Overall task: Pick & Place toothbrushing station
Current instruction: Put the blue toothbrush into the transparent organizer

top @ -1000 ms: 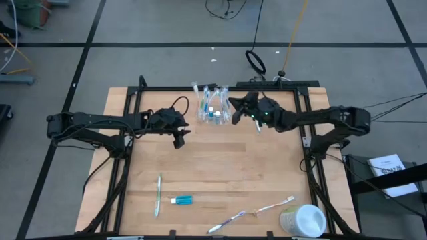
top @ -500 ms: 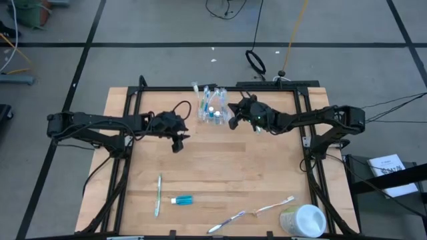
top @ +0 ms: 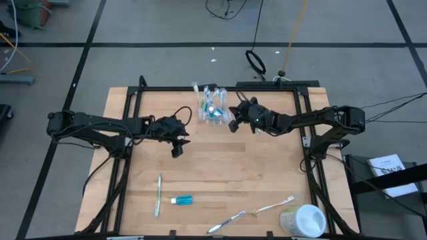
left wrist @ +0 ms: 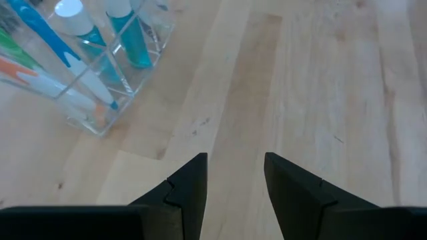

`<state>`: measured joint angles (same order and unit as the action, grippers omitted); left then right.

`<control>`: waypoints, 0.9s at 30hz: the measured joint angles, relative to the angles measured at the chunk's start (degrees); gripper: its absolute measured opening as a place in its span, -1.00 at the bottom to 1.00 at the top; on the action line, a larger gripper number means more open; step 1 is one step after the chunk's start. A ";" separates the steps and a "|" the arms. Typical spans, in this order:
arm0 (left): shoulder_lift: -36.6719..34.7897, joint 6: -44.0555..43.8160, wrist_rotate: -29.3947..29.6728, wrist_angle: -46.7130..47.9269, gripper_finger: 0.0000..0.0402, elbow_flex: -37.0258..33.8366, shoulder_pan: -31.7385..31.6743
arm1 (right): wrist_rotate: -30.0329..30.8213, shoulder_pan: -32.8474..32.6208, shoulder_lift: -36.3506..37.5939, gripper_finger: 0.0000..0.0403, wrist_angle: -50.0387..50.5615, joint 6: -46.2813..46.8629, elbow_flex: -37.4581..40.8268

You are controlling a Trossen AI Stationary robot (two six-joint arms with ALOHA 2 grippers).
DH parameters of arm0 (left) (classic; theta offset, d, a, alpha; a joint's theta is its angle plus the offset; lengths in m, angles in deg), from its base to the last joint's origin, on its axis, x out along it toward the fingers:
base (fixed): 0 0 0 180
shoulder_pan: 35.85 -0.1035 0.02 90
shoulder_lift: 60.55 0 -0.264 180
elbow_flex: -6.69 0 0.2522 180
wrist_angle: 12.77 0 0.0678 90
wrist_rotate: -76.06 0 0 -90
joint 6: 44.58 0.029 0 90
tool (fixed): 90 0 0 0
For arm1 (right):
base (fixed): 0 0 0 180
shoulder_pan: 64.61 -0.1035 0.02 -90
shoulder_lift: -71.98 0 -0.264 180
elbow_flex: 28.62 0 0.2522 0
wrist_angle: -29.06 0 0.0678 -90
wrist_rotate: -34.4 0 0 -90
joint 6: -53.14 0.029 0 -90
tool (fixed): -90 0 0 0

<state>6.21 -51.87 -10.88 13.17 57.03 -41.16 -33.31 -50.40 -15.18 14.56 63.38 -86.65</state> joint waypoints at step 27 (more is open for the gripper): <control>-0.01 9.38 -0.04 -8.49 -0.24 0.00 -0.23 | -20.88 3.85 -0.91 -0.30 3.20 -14.19 -9.13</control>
<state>6.20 -42.49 -10.92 4.68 57.03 -41.39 -54.19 -46.55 -16.09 17.76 49.19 -95.78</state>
